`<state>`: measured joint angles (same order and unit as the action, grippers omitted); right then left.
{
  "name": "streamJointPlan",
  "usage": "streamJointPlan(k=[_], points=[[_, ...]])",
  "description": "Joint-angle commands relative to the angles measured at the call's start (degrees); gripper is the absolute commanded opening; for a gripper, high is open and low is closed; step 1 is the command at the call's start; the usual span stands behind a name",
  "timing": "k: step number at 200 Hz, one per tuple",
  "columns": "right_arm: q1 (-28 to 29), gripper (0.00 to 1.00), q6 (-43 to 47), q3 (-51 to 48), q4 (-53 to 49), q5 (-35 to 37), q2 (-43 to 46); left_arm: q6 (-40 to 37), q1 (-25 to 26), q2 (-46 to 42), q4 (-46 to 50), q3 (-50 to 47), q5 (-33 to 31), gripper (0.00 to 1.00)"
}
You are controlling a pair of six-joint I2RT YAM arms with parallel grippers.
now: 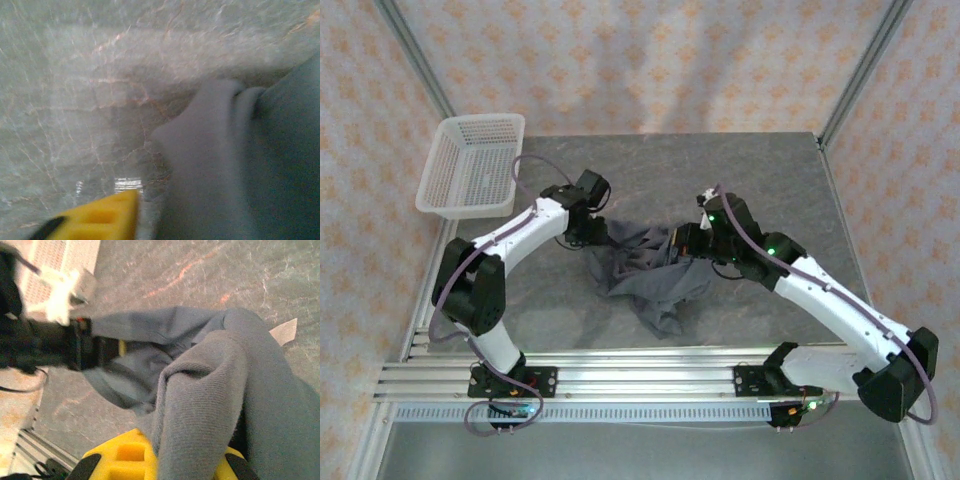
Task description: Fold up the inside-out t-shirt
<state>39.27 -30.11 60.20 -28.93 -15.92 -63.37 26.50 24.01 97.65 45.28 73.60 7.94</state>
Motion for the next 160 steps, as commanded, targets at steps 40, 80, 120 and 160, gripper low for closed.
streamJointPlan(k=[40, 80, 120, 160], points=[[-6.54, 0.00, -12.40, 0.51, 20.67, -0.40, 6.46, 1.46, 0.11, -18.21, -5.08, 3.93, 8.75, 0.75], [-7.69, 0.00, -20.87, 4.22, 24.87, -0.71, 2.19, -4.32, 11.45, -21.62, -21.90, 2.31, 28.26, 0.89], [-7.87, 0.00, -24.91, 10.31, 23.30, 2.76, -0.26, -6.24, 13.36, -13.20, -13.25, 5.39, 12.33, 1.00], [-13.37, 0.00, -23.85, 14.85, 13.53, 6.36, 3.07, 6.78, -7.69, -19.21, -12.79, -3.70, 11.20, 0.99]])
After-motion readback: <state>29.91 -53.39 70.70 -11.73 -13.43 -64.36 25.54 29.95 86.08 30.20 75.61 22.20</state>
